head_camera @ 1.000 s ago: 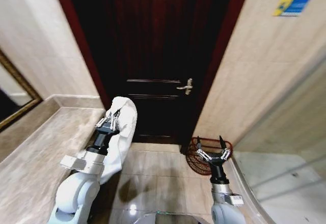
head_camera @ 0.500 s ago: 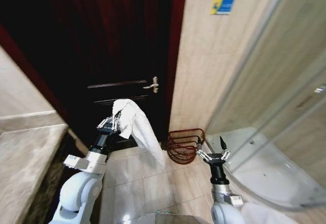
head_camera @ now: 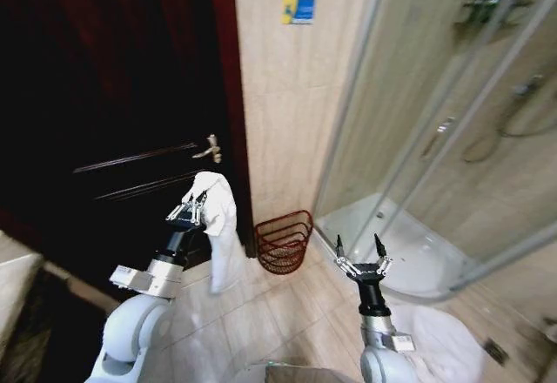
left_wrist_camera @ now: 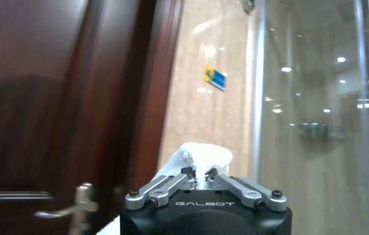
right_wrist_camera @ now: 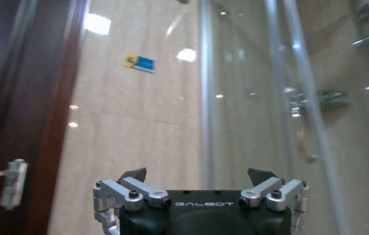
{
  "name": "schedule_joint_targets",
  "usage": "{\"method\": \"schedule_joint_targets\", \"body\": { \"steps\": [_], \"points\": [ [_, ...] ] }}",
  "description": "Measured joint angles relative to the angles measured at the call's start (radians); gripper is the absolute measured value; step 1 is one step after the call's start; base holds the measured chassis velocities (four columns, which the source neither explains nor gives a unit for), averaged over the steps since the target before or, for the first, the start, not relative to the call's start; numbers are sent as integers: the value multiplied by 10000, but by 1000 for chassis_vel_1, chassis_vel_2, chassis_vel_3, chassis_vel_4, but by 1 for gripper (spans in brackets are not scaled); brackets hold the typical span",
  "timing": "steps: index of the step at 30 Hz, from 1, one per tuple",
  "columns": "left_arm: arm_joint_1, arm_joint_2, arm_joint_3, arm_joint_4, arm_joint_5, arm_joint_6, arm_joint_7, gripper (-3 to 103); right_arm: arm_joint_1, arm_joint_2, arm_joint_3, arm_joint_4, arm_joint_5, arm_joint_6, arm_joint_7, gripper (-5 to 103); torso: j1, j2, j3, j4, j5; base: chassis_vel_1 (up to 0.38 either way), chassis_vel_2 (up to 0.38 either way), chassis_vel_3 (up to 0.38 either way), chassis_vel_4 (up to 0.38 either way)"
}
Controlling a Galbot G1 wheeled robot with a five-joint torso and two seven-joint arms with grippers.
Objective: Discard the used towel into the hamper.
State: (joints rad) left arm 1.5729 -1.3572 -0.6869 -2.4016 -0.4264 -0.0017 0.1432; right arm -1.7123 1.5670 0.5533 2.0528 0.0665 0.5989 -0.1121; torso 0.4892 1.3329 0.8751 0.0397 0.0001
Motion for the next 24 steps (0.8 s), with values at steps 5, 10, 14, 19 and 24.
{"method": "schedule_joint_targets", "body": {
  "steps": [5,10,14,19,24],
  "points": [
    [-20,15,46,87,-12,-19,-135,4,2,0,9,0,2,18,14,100,0,0,0,-1,-1,-118,-117,-115,-128],
    [-42,7,109,166,-67,-183,-117,4,10,3,16,-20,7,22,22,100,0,0,0,-3,-2,-91,-99,-111,-106],
    [71,-191,373,351,200,-374,86,4,8,13,10,-89,5,34,107,100,-1,1,0,0,-1,-11,-34,-43,-42],
    [117,-136,521,818,322,-708,590,4,17,41,-17,-287,6,226,169,100,0,0,0,1,-2,0,0,0,0],
    [47,-57,625,1088,297,-872,877,4,-36,164,-22,-401,6,405,173,100,0,0,0,1,-1,0,0,0,0]
  ]
}}
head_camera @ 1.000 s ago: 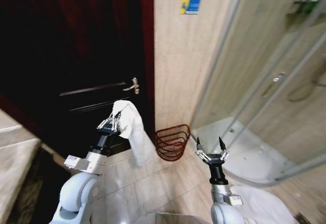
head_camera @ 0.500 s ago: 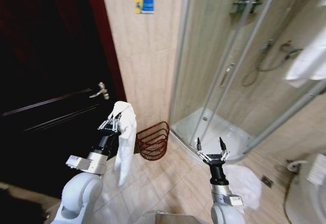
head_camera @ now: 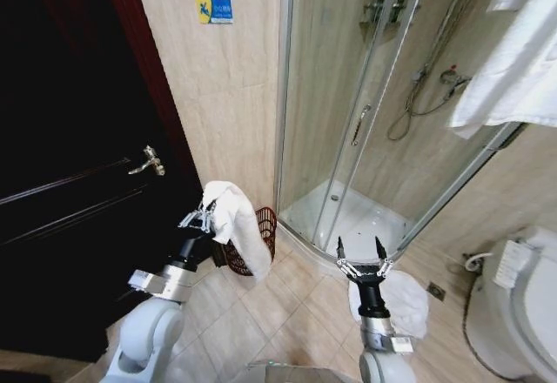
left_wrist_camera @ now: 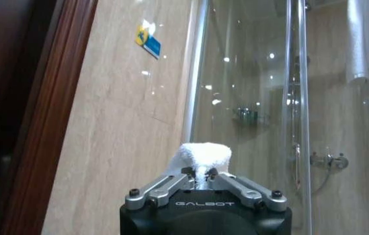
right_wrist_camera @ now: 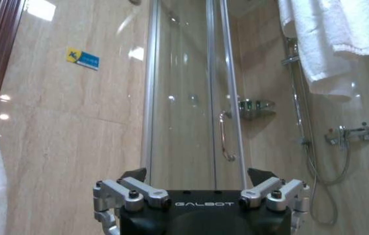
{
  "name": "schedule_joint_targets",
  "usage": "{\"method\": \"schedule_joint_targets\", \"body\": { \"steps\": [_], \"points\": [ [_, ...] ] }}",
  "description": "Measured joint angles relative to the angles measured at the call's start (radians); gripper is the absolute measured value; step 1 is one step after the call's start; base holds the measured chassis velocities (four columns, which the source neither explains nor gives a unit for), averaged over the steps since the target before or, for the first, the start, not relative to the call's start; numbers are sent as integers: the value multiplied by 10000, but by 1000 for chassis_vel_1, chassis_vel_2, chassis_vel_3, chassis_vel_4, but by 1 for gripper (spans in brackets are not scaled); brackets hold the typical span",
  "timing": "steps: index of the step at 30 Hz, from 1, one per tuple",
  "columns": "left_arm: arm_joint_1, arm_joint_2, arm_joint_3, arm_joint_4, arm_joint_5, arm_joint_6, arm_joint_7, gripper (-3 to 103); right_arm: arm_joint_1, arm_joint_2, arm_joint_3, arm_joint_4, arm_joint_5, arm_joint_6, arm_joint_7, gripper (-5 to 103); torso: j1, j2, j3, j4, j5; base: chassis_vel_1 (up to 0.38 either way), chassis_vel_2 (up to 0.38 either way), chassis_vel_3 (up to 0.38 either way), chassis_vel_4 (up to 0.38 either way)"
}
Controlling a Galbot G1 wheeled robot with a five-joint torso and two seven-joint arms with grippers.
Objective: Discard the used towel into the hamper.
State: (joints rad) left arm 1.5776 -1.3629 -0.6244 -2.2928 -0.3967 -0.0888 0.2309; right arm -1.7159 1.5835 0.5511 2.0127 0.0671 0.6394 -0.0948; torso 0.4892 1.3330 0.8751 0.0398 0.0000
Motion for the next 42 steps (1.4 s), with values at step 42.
{"method": "schedule_joint_targets", "body": {
  "steps": [42],
  "points": [
    [-3792,1028,1546,4241,-2184,-949,-1956,4,-719,250,110,-376,113,1241,-223,100,0,1,1,-2,-2,-21,20,21,-18]
  ]
}}
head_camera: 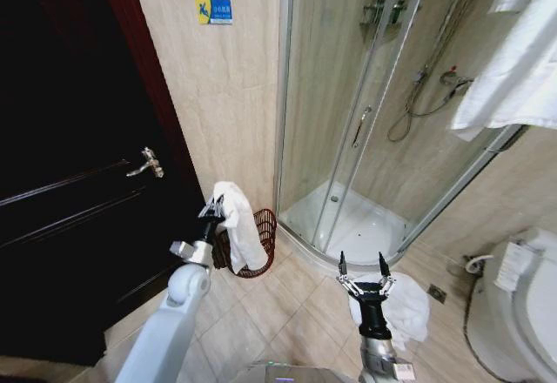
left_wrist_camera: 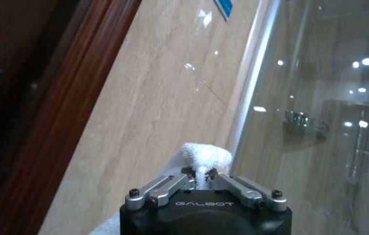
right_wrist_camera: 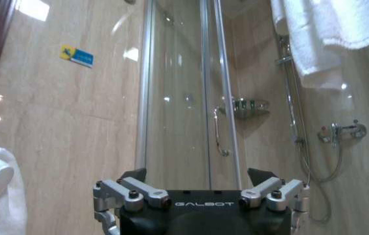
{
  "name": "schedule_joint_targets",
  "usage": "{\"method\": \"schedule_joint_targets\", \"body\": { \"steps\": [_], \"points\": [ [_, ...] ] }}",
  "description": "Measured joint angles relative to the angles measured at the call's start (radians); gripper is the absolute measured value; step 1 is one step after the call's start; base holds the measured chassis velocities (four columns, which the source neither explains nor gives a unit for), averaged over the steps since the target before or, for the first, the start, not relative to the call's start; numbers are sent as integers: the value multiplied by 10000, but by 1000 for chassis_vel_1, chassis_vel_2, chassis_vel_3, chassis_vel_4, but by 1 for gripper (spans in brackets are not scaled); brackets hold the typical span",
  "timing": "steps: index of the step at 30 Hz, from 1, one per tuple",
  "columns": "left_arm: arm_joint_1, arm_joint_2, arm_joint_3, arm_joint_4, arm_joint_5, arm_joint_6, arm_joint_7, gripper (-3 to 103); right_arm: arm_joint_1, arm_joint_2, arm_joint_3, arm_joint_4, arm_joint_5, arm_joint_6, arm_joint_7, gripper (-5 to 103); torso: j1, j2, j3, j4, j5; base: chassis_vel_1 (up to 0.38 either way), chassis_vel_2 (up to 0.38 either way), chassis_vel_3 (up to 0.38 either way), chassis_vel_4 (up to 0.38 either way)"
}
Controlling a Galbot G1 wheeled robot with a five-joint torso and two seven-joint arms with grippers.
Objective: Discard the used towel into the hamper.
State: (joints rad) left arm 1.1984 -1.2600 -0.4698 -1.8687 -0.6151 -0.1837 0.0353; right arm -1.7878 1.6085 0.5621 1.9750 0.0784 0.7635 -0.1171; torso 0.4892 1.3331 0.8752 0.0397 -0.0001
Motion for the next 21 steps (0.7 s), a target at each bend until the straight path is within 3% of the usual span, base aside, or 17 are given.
{"method": "schedule_joint_targets", "body": {
  "steps": [10,21],
  "points": [
    [-1044,684,-181,-489,-1722,411,-59,4,56,-3,44,-83,2,204,-70,100,6,-5,1,0,1,-109,102,103,-105],
    [-2197,1535,138,-241,-2006,509,-152,4,42,-3,50,-254,-17,436,-357,100,-4,0,-1,0,1,11,-5,-8,6]
  ]
}}
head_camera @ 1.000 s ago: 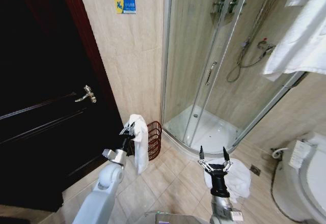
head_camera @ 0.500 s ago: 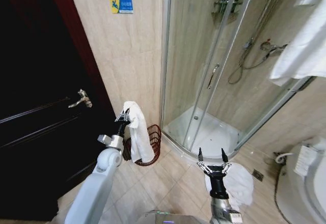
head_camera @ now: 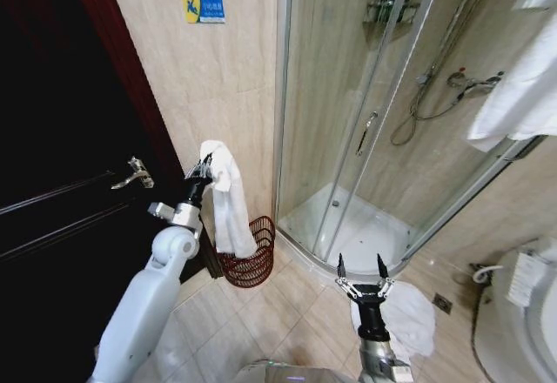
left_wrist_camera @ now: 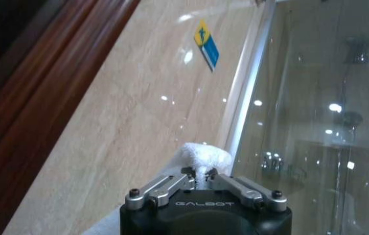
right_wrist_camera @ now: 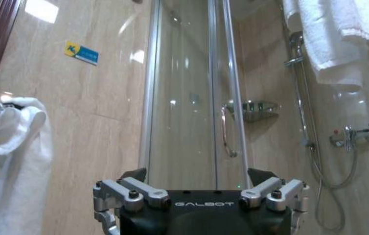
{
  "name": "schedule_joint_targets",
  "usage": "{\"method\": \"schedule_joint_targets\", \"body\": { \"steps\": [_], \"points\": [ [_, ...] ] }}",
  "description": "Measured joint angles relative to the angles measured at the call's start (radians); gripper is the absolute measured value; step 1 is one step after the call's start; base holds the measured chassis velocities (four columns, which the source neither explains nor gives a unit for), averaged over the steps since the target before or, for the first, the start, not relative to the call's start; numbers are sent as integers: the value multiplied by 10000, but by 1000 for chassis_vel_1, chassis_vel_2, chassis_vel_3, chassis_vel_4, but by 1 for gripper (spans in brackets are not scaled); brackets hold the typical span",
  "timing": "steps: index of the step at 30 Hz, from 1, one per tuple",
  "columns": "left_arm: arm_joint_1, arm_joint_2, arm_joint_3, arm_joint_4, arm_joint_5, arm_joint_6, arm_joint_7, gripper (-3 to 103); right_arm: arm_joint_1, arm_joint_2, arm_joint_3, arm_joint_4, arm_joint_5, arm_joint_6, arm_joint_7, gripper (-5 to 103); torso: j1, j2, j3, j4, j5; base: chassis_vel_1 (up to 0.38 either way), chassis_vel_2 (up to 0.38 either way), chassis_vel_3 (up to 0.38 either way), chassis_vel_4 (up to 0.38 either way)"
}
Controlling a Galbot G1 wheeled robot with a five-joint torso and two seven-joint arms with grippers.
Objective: Discard the used towel into the hamper.
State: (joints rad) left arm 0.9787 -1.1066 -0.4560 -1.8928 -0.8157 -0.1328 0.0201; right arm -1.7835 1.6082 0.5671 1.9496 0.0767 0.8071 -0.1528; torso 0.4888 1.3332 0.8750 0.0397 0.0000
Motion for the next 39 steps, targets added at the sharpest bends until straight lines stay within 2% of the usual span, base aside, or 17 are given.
{"method": "schedule_joint_targets", "body": {
  "steps": [4,10,13,18,20,22,25,30,32,39],
  "points": [
    [-153,15,308,388,72,-5,26,4,-1,0,35,-29,7,46,-21,100,7,-1,2,0,0,0,0,0,0],
    [-115,-329,635,1059,483,-82,214,4,-27,0,143,-135,57,152,-20,100,6,-1,1,-1,1,0,0,0,0],
    [113,-636,869,1931,1063,-339,447,4,-65,-1,206,-163,162,166,-34,100,5,-1,1,1,2,0,0,0,0],
    [118,-779,1114,2582,1363,-501,518,4,-73,-1,216,-197,215,168,-59,100,5,-1,1,2,1,0,0,0,0],
    [-69,-934,1329,3472,1607,-875,634,4,-124,-1,205,-196,289,168,-78,100,4,-1,1,-1,1,0,0,0,0],
    [-114,-963,1373,3678,1684,-952,670,4,-136,-1,206,-197,295,168,-87,100,4,-1,1,-1,0,0,0,0,0],
    [-308,-1148,1604,4745,2062,-1279,826,4,-191,-1,237,-140,375,168,-118,100,4,-1,1,0,1,0,0,0,0],
    [-465,-1303,1838,5540,2260,-1487,836,4,-172,-1,277,-62,416,168,-119,100,4,-2,1,1,0,0,0,0,0],
    [-647,-1422,2088,6201,2419,-1656,877,4,-167,-1,293,-8,447,168,-119,100,4,-2,1,0,0,0,0,0,0],
    [-1237,-1708,2398,7771,3091,-1715,816,4,-217,-1,336,-6,500,168,-112,100,4,-2,1,-1,0,0,0,0,0]
  ]
}}
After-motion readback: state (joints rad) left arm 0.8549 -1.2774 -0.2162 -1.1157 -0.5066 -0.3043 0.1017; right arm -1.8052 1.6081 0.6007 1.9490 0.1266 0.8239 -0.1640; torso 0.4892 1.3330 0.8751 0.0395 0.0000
